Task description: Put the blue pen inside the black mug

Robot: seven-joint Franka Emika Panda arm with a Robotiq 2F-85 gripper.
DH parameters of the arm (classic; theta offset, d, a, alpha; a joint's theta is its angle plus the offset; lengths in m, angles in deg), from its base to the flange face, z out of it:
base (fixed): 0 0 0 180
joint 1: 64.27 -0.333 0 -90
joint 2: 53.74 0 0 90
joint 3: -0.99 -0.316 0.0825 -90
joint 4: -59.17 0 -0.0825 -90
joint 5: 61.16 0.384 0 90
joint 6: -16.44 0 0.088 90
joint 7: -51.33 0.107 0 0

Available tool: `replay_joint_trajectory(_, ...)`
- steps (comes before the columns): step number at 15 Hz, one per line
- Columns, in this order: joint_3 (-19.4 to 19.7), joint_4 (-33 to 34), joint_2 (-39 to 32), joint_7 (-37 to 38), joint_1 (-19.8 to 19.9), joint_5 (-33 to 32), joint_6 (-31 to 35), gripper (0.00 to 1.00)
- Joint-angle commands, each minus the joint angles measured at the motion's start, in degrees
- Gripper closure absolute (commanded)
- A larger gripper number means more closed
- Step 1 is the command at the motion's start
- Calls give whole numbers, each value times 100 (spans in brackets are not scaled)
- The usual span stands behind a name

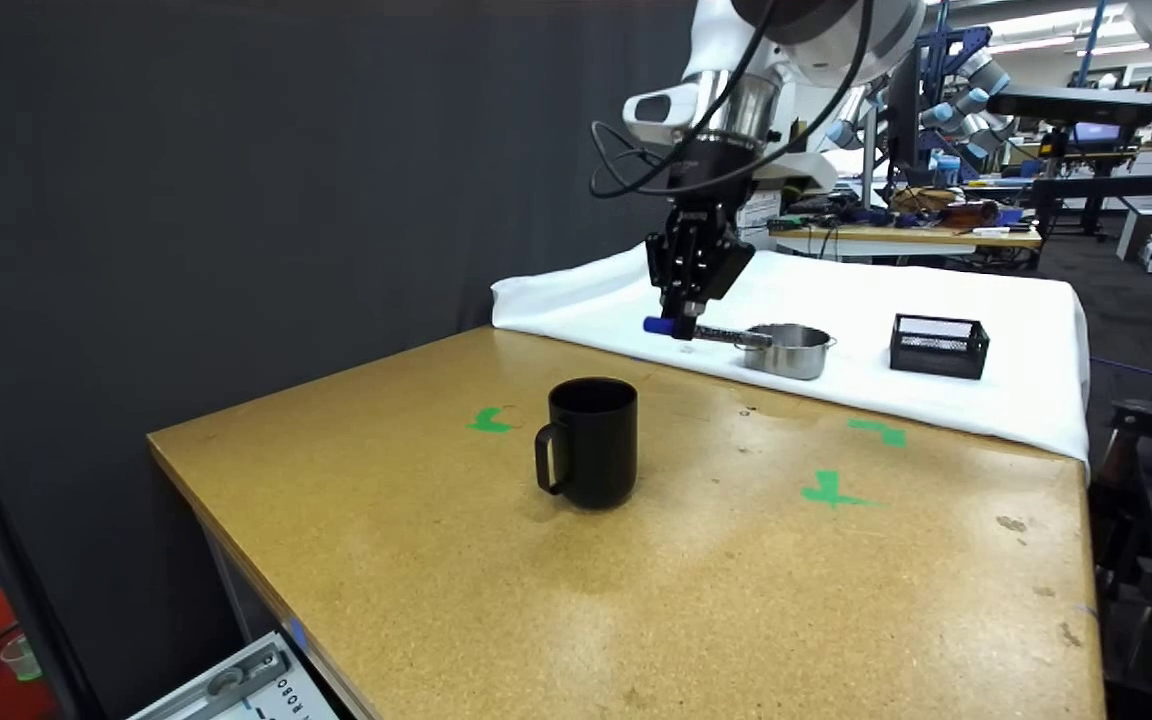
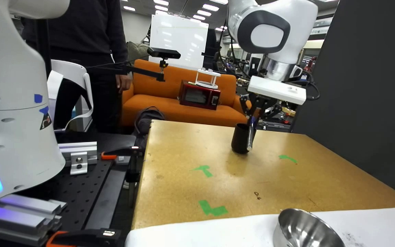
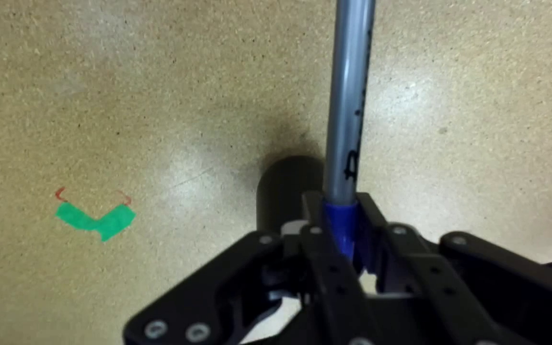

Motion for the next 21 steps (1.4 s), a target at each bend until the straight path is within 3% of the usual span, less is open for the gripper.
replay_joint_trajectory(1,-42,96,392,-1187,106,1006,-764,95)
replay_joint_trajectory(3,253,94,572,-1464,-143,1235,-1167,95)
replay_joint_trajectory(4,432,80,530,-1351,-324,1055,-1234,95)
replay_joint_trajectory(5,521,109,532,-1273,-433,1143,-1076,81)
replay_joint_trajectory(13,652,82,515,-1274,-570,1119,-1167,81)
replay_joint_trajectory(14,652,82,515,-1274,-570,1119,-1167,95)
replay_joint_trajectory(18,454,173,516,-2344,-582,3100,-1031,95)
replay_joint_trajectory(19,177,179,514,-2579,-353,3539,-986,95)
replay_joint_trajectory(20,142,193,522,-2874,-364,4036,-953,95)
replay_joint_trajectory(21,489,212,556,-3160,-737,4511,-969,95)
